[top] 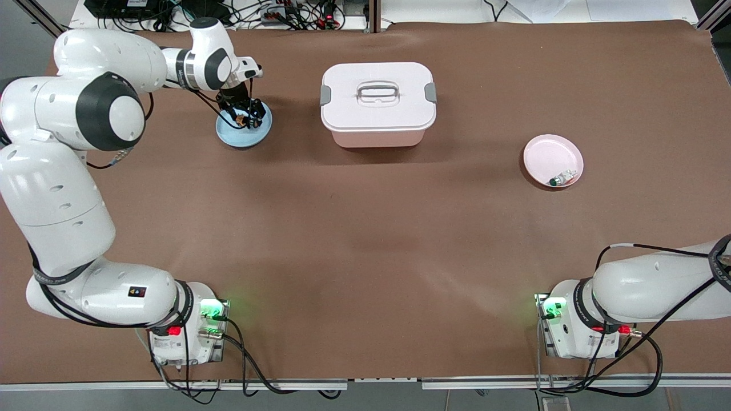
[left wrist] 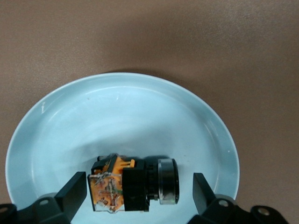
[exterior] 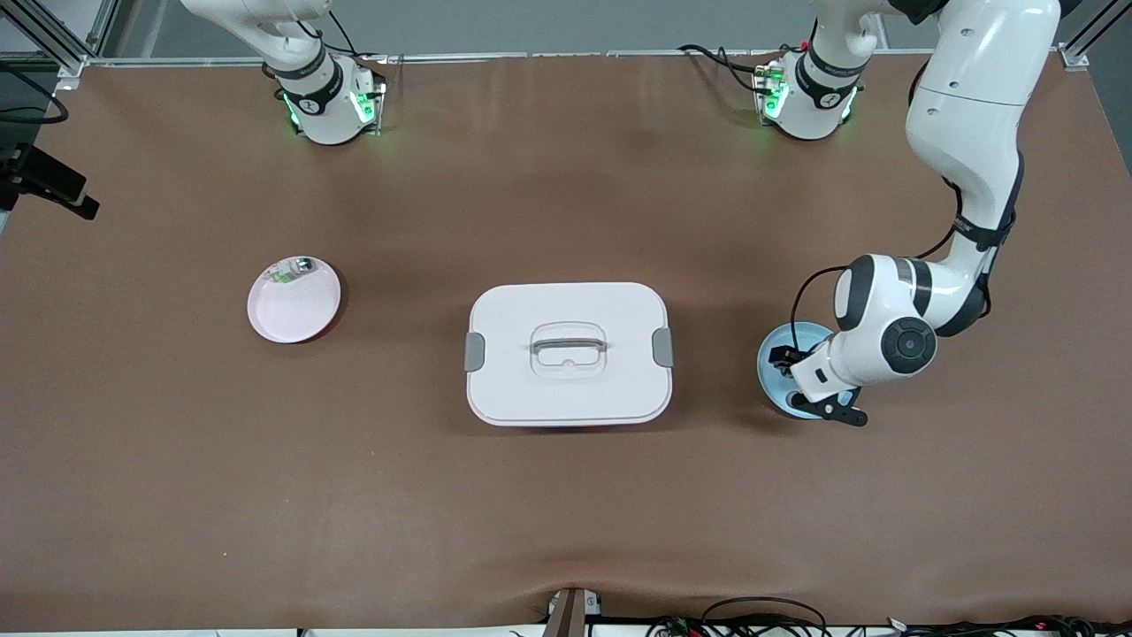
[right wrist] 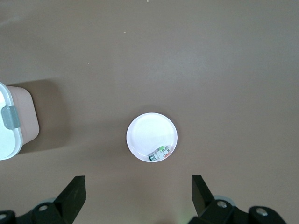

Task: Transfer orange switch to right arm and place
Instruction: 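Lower the left gripper and close it on the orange switch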

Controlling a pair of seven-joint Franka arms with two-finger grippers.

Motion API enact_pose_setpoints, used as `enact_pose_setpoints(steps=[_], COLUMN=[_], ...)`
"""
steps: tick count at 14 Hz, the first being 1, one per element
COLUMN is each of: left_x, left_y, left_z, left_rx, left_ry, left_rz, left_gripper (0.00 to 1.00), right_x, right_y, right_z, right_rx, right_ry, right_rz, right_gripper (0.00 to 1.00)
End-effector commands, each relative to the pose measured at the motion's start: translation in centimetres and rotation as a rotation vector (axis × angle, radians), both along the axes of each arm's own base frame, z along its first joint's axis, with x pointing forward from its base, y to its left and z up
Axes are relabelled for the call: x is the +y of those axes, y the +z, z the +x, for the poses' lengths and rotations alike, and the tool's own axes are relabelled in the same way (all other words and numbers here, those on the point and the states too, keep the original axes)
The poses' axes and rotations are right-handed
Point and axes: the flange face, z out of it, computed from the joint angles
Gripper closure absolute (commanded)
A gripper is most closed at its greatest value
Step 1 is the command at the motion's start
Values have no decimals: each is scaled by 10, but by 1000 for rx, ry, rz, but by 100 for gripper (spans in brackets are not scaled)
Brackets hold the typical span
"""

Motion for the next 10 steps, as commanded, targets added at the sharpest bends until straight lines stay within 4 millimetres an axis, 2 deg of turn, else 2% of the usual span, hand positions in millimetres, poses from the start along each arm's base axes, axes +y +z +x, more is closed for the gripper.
enact_pose_setpoints(steps=[1, 7, 9, 10], left_x=[0, 0, 1, 0], left_y=[-2, -5, -5, -5], left_z=[1, 1, 1, 1], left_rx=[-19, -18, -18, -18], left_ry=[-13, -18, -16, -18], left_rz=[1, 1, 1, 1], left_gripper=[0, 1, 23, 27], right_x=[-1, 0, 1, 1], right_y=[-1, 4, 2, 2], right_z=[-3, -3, -2, -2], right_rx=[-6, -14, -11, -12], right_ry=[-5, 7, 7, 6], right_rz=[11, 10, 12, 12], right_gripper=[0, 0, 0, 0])
